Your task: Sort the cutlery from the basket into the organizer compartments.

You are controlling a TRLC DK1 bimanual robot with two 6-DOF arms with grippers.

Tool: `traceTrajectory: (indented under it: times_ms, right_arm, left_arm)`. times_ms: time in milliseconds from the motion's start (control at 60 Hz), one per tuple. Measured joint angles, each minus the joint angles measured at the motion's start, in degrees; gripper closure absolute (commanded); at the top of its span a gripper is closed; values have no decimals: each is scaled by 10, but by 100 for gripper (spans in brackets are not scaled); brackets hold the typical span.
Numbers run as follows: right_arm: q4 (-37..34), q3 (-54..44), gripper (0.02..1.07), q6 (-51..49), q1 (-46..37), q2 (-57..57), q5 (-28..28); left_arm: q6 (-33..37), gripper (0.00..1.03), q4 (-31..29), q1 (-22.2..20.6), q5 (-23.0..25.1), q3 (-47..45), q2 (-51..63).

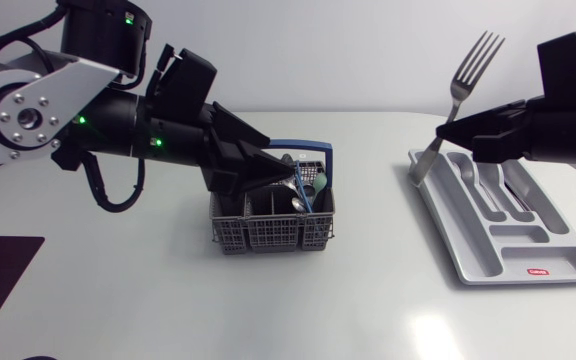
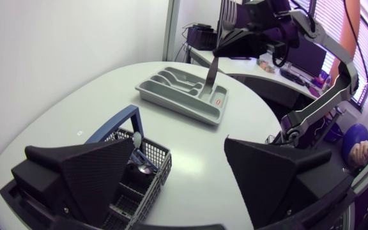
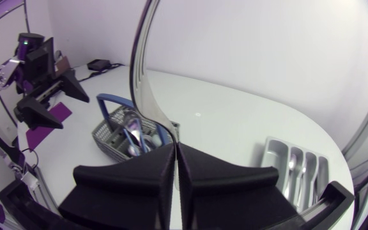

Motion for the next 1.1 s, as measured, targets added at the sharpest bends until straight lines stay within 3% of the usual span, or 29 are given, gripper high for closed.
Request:
traceTrajectory:
  times_ms: [233, 617, 1100]
  right_arm:
    - [-17, 12, 101, -34, -87, 36, 77]
    - [-9, 36, 101, -64, -165, 166, 211]
    - [9, 205, 101, -55, -234, 451, 301]
  left_arm:
    - [26, 4, -15, -40, -76, 0, 0]
    - [38, 4, -33, -47, -104, 0, 0]
    - [40, 4, -37, -69, -121, 0, 0]
